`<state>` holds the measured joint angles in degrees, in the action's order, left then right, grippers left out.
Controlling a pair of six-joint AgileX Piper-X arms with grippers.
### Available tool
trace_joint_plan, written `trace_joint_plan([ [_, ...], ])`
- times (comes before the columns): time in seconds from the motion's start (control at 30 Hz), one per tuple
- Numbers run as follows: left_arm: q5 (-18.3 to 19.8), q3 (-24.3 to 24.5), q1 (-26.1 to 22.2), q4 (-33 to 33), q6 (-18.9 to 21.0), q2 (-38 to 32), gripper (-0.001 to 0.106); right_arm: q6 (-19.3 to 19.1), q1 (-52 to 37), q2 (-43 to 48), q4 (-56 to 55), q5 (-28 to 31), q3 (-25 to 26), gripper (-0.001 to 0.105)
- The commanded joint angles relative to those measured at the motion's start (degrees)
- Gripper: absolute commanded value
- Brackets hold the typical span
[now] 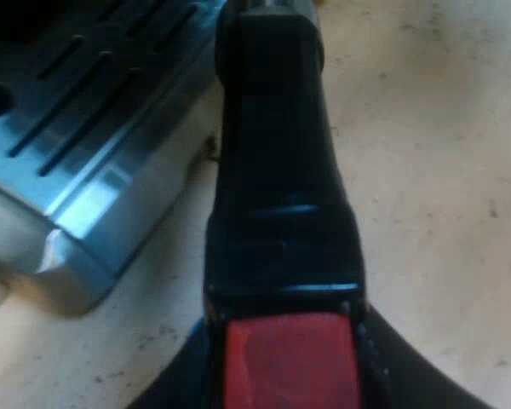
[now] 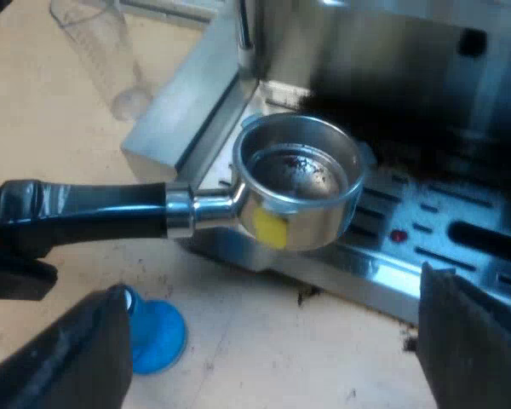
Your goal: Put the handle in the coffee machine
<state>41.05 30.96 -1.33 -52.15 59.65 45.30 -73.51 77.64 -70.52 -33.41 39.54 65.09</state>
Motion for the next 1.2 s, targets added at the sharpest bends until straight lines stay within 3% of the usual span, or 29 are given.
trace_joint_plan([
  [0.03, 3.08, 0.68, 0.09, 1.63, -0.19, 0.37, 0.000, -1.81, 1.62, -2.83, 3.97, 6.19, -0.11, 0.071],
  [0.2, 3.08, 0.68, -0.03, 2.35, -2.09, 3.22, 0.000, -1.81, 3.32, -7.23, 7.91, 13.46, -0.11, 0.071],
  [0.57, 3.08, 0.68, -0.83, 5.53, -3.36, 6.09, 0.000, -1.81, 2.52, -10.62, 10.86, 13.83, -0.11, 0.071],
  [0.73, 3.08, 0.68, -2.10, 6.14, -5.17, 9.19, 0.000, -0.80, 2.53, -12.28, 13.94, 24.53, -1.13, 0.071],
  [0.97, 3.08, 2.29, -2.01, 7.00, -6.18, 13.27, 0.000, -0.99, 2.34, -14.14, 25.01, 23.52, -6.44, 0.071],
  [1.07, 3.38, 3.60, -2.01, 8.52, -6.18, 15.22, 0.000, -4.15, 1.85, -14.32, 30.38, 22.23, -8.84, 0.071],
  [1.13, 4.35, 4.66, -2.01, 8.69, -6.18, 16.91, 0.000, -10.14, 1.18, -14.43, 35.45, 20.03, -10.48, 0.071],
  [1.2, 4.34, 5.24, -2.01, 9.12, -6.18, 17.96, 0.000, -13.24, 0.64, -14.79, 40.27, 19.26, -11.59, 0.071],
])
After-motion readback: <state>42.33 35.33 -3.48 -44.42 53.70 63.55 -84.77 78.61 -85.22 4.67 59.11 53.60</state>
